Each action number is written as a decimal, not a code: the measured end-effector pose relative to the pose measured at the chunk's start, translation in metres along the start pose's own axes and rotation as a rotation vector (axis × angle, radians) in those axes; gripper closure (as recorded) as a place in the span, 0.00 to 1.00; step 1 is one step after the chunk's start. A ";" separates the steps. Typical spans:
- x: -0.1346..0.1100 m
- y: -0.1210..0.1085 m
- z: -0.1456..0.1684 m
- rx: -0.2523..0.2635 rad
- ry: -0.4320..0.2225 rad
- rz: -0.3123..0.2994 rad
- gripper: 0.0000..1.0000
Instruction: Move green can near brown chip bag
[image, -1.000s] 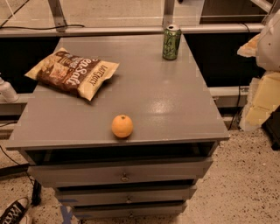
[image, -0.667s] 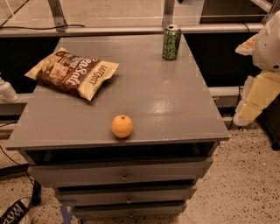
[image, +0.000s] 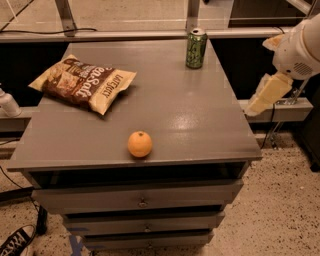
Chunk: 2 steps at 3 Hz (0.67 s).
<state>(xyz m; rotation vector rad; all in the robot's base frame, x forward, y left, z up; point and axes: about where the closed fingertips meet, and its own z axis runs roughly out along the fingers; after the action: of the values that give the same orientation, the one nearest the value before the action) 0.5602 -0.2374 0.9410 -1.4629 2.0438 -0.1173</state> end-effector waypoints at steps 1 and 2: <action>0.001 -0.057 0.031 0.082 -0.111 0.099 0.00; 0.001 -0.103 0.061 0.103 -0.244 0.238 0.00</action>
Offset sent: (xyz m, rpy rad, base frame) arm 0.1907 -0.0417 -0.0090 0.5777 -0.1541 -0.2266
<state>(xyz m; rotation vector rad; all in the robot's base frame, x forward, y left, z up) 0.6776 -0.2616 0.9336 -1.1048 1.9625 0.0506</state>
